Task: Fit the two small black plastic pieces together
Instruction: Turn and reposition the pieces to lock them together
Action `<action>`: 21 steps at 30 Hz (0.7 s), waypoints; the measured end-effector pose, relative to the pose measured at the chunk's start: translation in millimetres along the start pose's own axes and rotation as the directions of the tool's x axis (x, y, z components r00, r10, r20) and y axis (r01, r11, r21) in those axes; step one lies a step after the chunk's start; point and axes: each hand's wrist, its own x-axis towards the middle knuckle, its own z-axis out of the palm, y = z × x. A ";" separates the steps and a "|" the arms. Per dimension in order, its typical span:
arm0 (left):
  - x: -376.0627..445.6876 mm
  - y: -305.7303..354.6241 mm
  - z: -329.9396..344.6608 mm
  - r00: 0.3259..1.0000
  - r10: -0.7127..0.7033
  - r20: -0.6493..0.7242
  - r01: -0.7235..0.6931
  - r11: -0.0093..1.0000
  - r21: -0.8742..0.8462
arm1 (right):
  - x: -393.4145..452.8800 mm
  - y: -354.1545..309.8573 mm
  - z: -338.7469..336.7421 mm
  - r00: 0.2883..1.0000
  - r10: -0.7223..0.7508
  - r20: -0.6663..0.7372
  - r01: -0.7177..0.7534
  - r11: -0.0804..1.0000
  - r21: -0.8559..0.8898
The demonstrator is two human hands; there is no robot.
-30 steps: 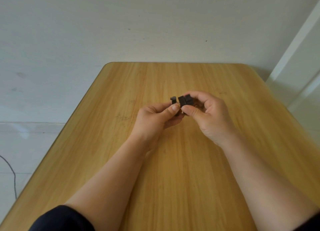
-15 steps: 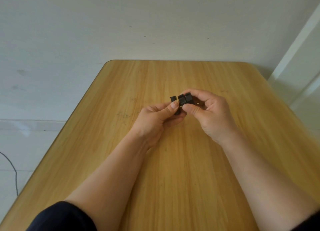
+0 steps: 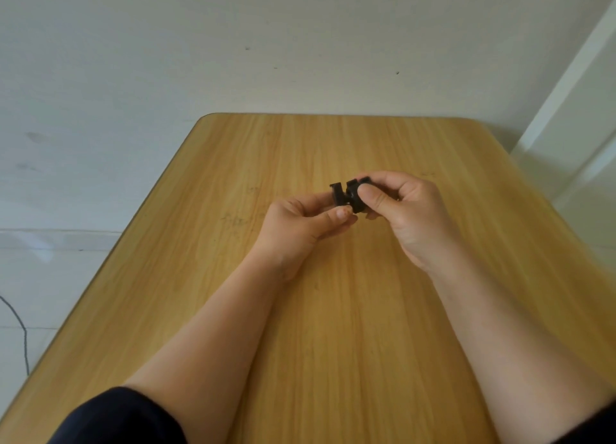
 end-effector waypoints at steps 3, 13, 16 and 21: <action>-1.5 -2.2 -0.5 1.000 0.013 0.002 -0.013 1.000 0.027 | 0.0 0.2 2.1 0.999 0.027 -0.020 -0.027 0.999 0.031; -0.2 -2.7 -2.7 1.000 0.002 0.004 -0.002 1.000 0.018 | -3.9 -2.7 7.9 0.999 -0.032 -0.038 0.031 0.999 -0.009; -0.2 -4.1 -2.2 1.000 -0.006 -0.009 0.006 0.999 0.046 | -3.7 -4.4 6.1 0.999 -0.049 -0.022 0.047 0.996 -0.071; -0.8 -4.2 -0.9 1.000 -0.016 -0.026 0.018 0.995 0.100 | -1.6 -4.0 2.6 0.999 -0.049 0.011 0.050 0.987 -0.156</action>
